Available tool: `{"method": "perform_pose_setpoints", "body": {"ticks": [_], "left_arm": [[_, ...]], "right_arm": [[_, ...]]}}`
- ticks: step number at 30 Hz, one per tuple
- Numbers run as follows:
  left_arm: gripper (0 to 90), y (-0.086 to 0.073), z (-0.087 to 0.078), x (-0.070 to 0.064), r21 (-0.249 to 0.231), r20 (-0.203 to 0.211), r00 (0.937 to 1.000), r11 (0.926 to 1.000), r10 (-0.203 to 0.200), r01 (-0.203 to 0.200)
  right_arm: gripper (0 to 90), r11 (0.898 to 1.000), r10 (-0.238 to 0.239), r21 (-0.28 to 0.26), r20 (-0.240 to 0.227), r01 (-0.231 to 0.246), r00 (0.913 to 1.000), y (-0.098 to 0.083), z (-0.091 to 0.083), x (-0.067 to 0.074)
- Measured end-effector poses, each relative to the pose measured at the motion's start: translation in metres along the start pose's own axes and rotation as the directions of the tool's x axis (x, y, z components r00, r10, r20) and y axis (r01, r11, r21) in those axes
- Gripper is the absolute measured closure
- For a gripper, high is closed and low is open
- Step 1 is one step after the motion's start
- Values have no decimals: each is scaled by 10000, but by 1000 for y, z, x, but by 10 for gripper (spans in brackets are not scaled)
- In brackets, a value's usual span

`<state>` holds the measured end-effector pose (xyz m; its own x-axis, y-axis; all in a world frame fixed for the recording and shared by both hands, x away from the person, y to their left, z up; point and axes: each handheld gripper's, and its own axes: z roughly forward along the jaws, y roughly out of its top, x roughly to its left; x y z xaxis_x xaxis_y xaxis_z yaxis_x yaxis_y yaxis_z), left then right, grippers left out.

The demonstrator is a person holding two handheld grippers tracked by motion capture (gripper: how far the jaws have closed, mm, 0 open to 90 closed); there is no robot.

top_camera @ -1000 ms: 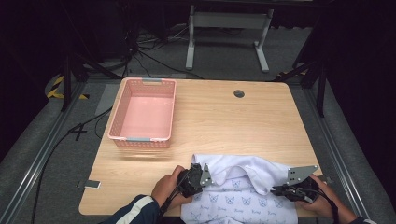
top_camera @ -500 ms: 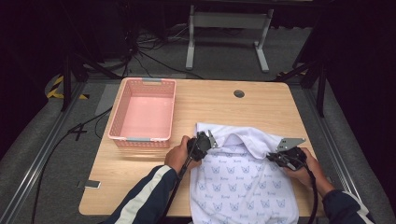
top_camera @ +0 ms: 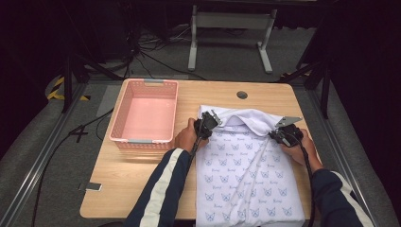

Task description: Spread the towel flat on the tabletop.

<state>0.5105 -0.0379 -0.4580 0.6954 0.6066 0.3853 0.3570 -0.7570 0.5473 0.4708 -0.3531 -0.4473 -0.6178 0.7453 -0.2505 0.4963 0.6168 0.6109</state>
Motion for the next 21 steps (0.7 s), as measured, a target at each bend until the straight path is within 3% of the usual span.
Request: {"method": "perform_pose_setpoints", "body": {"ticks": [4,7,8,10,11,12,14,15,16,17,18,21], "left_arm": [[863,10,10,5,220,-473,9987,9996,-169,180],[862,12,11,8,204,-257,9986,9987,-452,458],[862,13,2,10,-196,-39,9980,9978,-633,632],[862,14,-16,13,-755,149,9976,9948,-677,686],[862,14,-16,13,-755,149,9976,9948,-677,686],[862,15,-39,16,-1410,503,9960,9868,-736,800],[862,14,-67,18,-1979,688,9961,9779,-555,682],[862,14,-67,18,-1979,688,9961,9779,-555,682],[862,10,-95,14,-2678,996,9946,9620,-283,542],[862,7,-107,11,-2856,1116,9937,9575,-80,397],[862,7,-107,11,-2856,1116,9937,9575,-80,397],[861,-9,-134,-4,-3279,1395,9891,9447,467,16]], "right_arm": [[864,9998,200,92,407,-204,9990,12,11,-4],[862,9996,284,67,414,-287,9987,14,14,-6],[861,9984,547,-127,-62,-547,9985,13,10,-9],[862,9978,576,-326,-181,-582,9982,11,2,-10],[862,9957,593,-700,-291,-612,9978,10,-7,-12],[863,9925,634,-1022,-389,-671,9972,9,-17,-14],[863,9857,517,-1573,-593,-605,9969,8,-40,-16],[863,9857,517,-1573,-593,-605,9969,8,-40,-16],[862,9760,303,-2114,-1057,-522,9939,4,-66,-14],[862,9734,47,-2266,-1239,-329,9923,2,-76,-12],[862,9734,47,-2266,-1239,-329,9923,2,-76,-12],[861,9656,-522,-2597,-1591,92,9859,-8,-104,-1]]}}
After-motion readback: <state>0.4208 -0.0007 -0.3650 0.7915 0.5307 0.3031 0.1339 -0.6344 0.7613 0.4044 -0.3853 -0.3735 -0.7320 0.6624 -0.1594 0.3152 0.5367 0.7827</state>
